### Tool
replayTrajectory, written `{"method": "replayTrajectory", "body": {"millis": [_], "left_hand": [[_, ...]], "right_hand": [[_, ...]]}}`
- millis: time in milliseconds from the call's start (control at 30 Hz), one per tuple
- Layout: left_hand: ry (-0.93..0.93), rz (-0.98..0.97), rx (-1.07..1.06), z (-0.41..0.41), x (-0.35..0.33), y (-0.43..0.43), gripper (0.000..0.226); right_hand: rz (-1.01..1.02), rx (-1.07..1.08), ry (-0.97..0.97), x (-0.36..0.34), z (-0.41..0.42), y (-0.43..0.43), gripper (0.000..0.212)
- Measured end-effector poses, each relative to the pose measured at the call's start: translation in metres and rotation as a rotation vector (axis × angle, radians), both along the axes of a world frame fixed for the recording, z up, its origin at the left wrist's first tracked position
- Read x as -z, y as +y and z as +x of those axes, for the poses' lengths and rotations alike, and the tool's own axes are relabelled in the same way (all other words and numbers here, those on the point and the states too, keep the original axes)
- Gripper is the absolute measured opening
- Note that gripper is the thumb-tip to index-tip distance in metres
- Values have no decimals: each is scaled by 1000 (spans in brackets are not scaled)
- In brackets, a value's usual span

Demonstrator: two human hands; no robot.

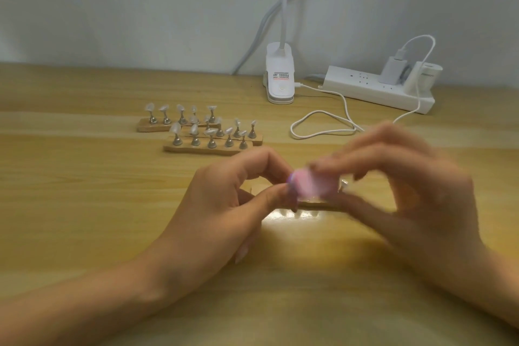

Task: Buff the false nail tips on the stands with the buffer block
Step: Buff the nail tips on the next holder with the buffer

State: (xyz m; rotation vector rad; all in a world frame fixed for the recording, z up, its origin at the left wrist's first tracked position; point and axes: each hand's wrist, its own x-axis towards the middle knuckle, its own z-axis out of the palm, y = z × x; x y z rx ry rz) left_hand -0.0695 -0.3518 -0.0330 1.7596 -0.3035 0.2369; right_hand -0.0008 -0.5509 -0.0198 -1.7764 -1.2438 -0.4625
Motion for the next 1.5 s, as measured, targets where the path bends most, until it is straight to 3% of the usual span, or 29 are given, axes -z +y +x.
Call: {"method": "replayTrajectory", "body": {"millis": [100,267,433,1500], "left_hand": [[-10,-3,2,2,0,0,15],[9,-32,5,4,1,2,15],[8,-2,38,0,1,1,10],[35,-8,7,-2,-3,-1,11]], "right_hand": [[-86,-49,-86,2,-6,2,16],[-47,-128,-52,-3,-11,-3,17],[22,2,-8,-3,1,-2,22],[29,-13,36,3,5,-5,20]]}}
